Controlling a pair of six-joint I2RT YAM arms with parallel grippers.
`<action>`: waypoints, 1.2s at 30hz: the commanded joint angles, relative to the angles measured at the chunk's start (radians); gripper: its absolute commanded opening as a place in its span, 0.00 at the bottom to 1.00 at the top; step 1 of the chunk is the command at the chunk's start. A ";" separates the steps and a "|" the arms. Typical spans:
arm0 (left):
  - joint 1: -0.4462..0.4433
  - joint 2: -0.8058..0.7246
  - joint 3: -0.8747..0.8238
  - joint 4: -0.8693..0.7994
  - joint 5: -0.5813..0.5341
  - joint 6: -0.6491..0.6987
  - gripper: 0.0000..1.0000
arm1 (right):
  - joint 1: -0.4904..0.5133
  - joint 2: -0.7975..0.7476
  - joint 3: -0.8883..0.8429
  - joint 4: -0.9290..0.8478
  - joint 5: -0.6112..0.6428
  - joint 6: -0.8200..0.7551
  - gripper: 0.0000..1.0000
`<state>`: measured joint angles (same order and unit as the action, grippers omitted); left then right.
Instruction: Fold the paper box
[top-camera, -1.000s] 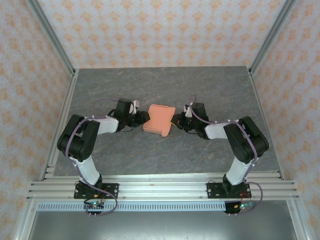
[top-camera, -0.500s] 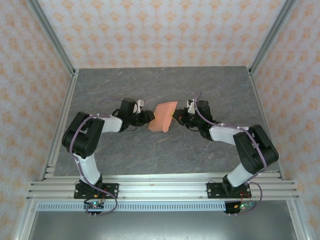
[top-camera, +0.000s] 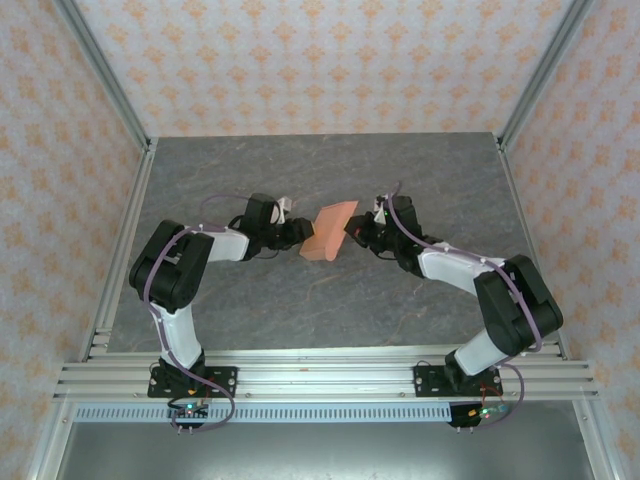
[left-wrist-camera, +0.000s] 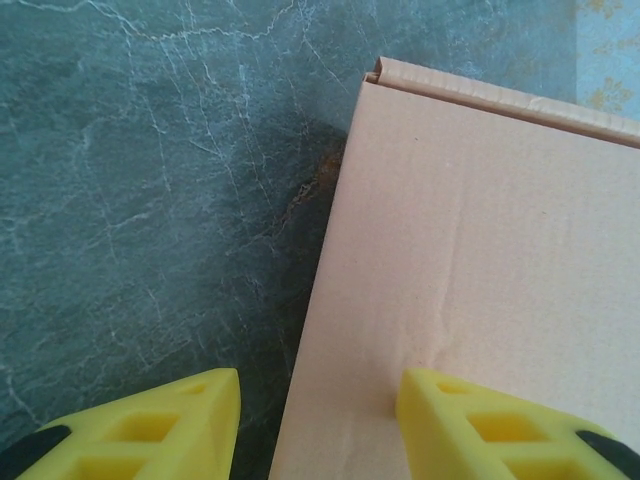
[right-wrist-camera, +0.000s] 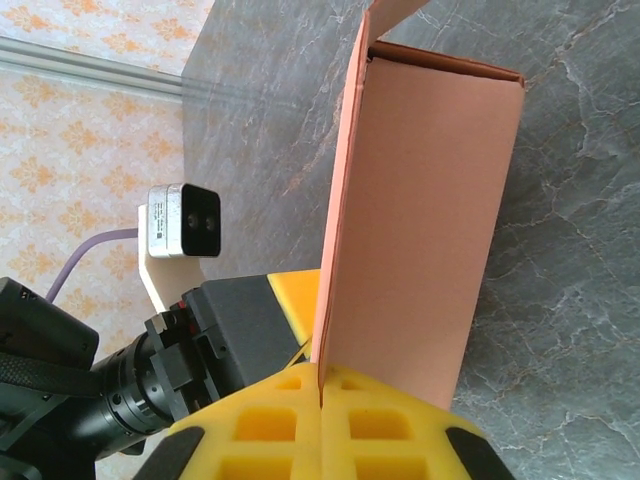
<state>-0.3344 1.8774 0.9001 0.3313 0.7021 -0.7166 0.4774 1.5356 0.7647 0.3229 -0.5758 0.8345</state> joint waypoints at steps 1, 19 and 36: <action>-0.045 0.026 0.025 -0.060 0.039 0.023 0.48 | 0.032 -0.009 0.044 -0.086 0.033 -0.014 0.04; -0.051 -0.037 0.000 -0.108 -0.143 0.104 0.63 | 0.072 0.027 0.126 -0.239 0.166 0.004 0.04; -0.361 -0.502 -0.398 0.104 -0.684 0.591 0.87 | 0.081 0.048 0.162 -0.263 0.177 -0.002 0.04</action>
<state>-0.6716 1.3922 0.5198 0.3527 0.1383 -0.2699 0.5495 1.5558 0.9089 0.1253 -0.4400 0.8421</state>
